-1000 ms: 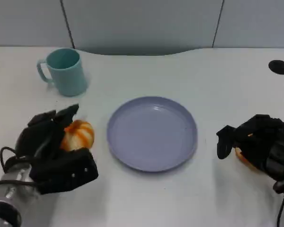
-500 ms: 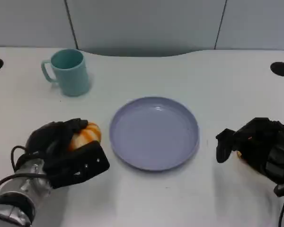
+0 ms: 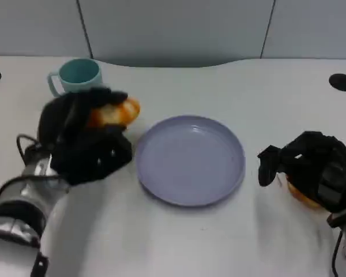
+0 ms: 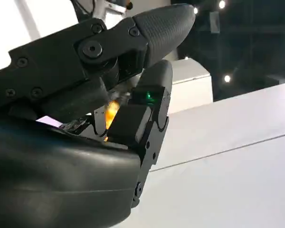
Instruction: Grasp the bread from the table and place it into the plate.
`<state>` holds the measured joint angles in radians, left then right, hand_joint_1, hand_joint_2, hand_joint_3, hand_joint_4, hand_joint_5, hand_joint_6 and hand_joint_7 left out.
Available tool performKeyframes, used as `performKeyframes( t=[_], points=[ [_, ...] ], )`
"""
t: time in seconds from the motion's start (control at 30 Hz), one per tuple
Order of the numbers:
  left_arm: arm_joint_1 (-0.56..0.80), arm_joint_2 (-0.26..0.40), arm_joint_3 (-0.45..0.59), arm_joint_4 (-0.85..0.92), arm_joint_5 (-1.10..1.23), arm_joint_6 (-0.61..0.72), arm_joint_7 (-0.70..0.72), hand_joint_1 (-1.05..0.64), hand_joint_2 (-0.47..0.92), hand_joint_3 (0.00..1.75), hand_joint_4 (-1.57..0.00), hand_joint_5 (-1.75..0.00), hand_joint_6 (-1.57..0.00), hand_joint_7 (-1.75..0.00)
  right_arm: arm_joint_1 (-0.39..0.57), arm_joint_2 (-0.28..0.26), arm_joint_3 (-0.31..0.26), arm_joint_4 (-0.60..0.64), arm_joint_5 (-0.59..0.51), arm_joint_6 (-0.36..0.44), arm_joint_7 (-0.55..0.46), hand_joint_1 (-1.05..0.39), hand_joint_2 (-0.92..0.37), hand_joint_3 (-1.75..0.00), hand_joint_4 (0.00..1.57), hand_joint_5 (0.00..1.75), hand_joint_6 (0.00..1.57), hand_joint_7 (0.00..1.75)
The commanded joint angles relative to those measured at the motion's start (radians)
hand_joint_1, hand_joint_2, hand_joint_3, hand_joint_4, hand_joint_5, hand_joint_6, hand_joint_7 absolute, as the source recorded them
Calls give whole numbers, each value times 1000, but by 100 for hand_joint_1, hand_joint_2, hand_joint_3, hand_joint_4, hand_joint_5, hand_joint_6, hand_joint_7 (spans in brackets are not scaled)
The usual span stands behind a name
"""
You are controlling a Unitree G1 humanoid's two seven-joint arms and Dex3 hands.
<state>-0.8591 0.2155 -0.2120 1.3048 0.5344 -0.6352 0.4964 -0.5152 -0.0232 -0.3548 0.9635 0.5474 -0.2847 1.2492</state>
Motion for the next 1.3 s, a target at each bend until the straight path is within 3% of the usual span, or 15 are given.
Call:
performKeyframes(
  t=[0.03,0.07,0.1,0.33,0.47,0.63,0.67,0.7,0.73,0.77,0.8,0.87,0.9,1.03,1.3],
  points=[
    [-61,32,-25,-21,19,-35,63,-18,83,0,-105,-60,-117,-8,-48,-8,-20,39,12,-18,22,-48,-90,0,70,135,107,31],
    [-72,31,-32,-24,24,-36,70,-19,83,0,-99,-76,-117,-8,-54,-9,-22,46,11,-23,24,-49,-90,0,71,135,107,31],
    [-79,21,-34,-26,20,-41,66,-20,83,0,-97,-82,-118,-7,-62,-10,-22,53,10,-24,30,-49,-90,0,71,135,107,31],
    [-76,-81,-29,-27,-35,-106,-7,-20,82,0,-98,-76,-120,-7,-83,-7,-22,64,9,-26,33,-50,-90,0,76,130,109,27],
    [-42,-169,-45,-18,-53,-127,-62,-16,79,0,-100,-75,-121,-7,-83,-3,-17,48,7,-18,26,-48,-89,0,75,138,112,26],
    [-3,-190,-72,-12,-43,-137,-112,-15,79,0,-97,-72,-118,-6,-68,5,-9,23,0,-34,12,-48,-89,0,71,147,113,22],
    [1,-186,-75,-11,-49,-132,-157,-18,78,0,-88,-68,-113,-3,-65,7,-8,16,-1,-42,10,-48,-89,0,70,148,113,22],
    [2,-181,-76,-11,-55,-126,-195,-37,76,0,-50,-65,-86,-1,-61,9,-7,11,-1,-45,8,-48,-90,-1,69,149,114,22],
    [2,-177,-76,-12,-60,-121,-222,-46,75,0,-27,-73,-74,-1,-59,11,-6,7,-1,-47,6,-49,-90,0,69,149,114,22],
    [-4,-166,-90,-15,-45,-89,-242,-51,75,0,-15,-79,-67,-1,-56,13,-6,3,-1,-52,-1,-49,-90,0,69,150,114,22],
    [-10,-153,-108,-20,-23,-62,-240,-82,85,9,-6,-32,-32,0,-53,15,-5,-2,0,-47,-7,-49,-89,0,69,150,115,22],
    [-18,-133,-125,-30,-4,-31,-239,-99,90,21,-1,-8,-8,0,-45,20,-4,-13,2,-43,-19,-49,-89,0,69,150,115,22],
    [-21,-125,-122,-35,-8,-30,-243,-102,91,42,-1,-3,-3,0,-43,23,-2,-17,1,-52,-20,-48,-89,0,70,151,115,22],
    [-25,-103,-115,-49,-19,-44,-237,-105,92,69,0,0,0,0,-43,22,3,-18,-3,-61,-28,-49,-91,0,67,154,115,23],
    [0,-119,38,-71,-251,-180,-483,-105,92,69,0,0,0,0,-57,23,8,2,0,-57,-35,-48,-90,0,70,149,114,25]
  ],
)
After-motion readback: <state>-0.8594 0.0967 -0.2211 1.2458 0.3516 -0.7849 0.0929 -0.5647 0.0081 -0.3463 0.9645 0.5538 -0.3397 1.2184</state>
